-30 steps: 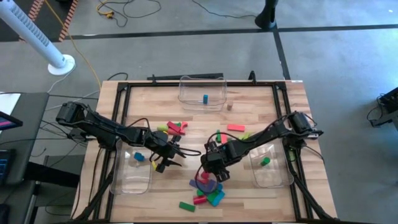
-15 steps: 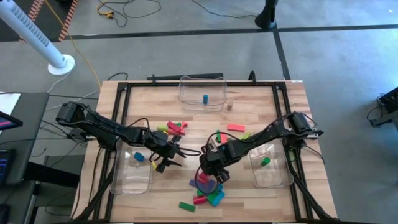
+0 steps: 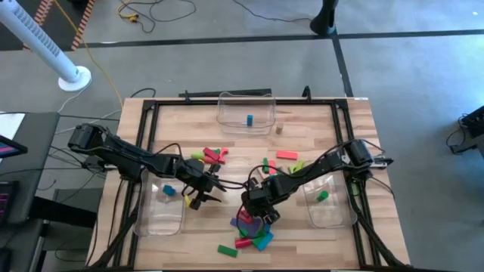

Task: Sort blocks by size
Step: Put the red arc block into the left transparent bin

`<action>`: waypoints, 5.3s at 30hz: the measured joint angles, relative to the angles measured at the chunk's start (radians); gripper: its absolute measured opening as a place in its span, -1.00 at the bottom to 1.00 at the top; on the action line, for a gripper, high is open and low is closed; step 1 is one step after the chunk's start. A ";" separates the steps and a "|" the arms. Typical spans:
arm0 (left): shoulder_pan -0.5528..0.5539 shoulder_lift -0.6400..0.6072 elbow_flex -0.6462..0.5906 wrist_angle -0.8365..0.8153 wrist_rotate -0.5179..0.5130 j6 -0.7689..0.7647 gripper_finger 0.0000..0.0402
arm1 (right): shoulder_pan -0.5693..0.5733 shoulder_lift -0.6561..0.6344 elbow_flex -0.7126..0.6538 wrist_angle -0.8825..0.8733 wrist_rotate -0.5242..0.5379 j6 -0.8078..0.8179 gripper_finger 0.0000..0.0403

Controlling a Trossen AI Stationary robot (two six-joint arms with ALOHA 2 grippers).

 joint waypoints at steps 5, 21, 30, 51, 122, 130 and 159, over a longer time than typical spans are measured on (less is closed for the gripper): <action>0.000 0.000 0.000 0.001 0.000 0.000 -0.12 | 0.002 0.007 0.001 -0.007 0.000 0.001 0.05; 0.000 0.000 0.000 0.001 -0.003 0.004 -0.12 | 0.002 0.000 0.001 -0.037 0.000 0.073 -0.18; -0.003 0.000 0.000 0.037 -0.033 0.081 -0.12 | -0.020 -0.087 -0.001 -0.090 0.004 0.166 -0.21; -0.203 0.000 0.000 0.295 -0.585 0.671 -0.12 | -0.059 -0.274 0.000 0.026 -0.001 0.250 -0.18; -0.269 0.175 0.148 0.223 -0.908 1.088 -0.25 | -0.157 -0.271 0.000 0.055 -0.086 0.309 -0.18; -0.286 0.175 0.148 0.225 -0.916 1.103 -0.37 | -0.156 -0.271 0.001 0.056 -0.087 0.307 -0.18; -0.459 -0.212 0.201 -0.568 -1.170 0.585 -0.36 | -0.144 -0.271 0.001 -0.119 -0.068 0.380 0.27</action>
